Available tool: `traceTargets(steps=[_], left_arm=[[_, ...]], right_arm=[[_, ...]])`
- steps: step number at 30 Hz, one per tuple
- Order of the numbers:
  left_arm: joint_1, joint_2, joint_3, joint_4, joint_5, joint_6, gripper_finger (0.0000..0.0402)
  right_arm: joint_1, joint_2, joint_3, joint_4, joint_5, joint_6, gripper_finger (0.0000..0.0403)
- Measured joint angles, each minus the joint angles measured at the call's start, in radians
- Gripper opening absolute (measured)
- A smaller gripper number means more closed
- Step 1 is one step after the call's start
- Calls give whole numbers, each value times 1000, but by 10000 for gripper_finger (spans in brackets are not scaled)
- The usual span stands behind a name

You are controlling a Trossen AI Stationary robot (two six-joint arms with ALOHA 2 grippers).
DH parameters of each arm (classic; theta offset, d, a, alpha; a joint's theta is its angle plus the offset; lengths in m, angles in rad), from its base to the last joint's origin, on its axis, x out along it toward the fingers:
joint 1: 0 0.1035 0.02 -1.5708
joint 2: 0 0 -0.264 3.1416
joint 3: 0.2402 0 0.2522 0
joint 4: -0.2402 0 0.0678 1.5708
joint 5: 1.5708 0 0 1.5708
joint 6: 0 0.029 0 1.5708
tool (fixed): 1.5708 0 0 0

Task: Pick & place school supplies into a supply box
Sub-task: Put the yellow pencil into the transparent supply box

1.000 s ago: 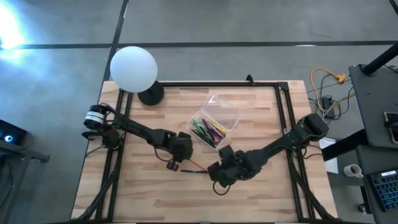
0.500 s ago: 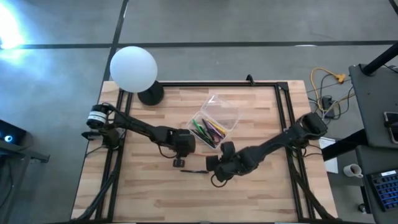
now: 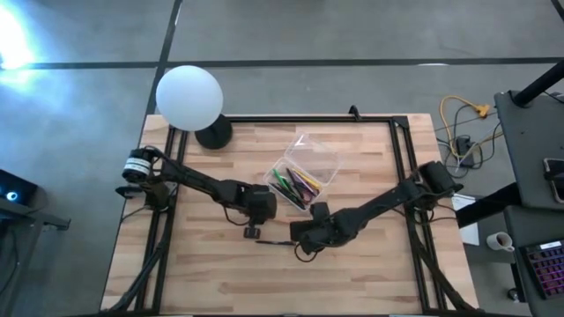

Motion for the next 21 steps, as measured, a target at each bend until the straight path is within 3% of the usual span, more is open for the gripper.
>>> traceTargets(steps=[3,6,11,21], left_arm=[[-8,-4,0,1,7,0,19],[-9,-6,0,2,7,0,19],[-8,-6,1,4,4,0,20],[-8,-7,1,6,4,-1,20]], right_arm=[[-16,4,-14,1,-2,-1,28],[-26,4,-29,43,-15,-1,12],[-34,4,-82,216,-16,16,19],[-35,4,-150,268,-35,62,29]])
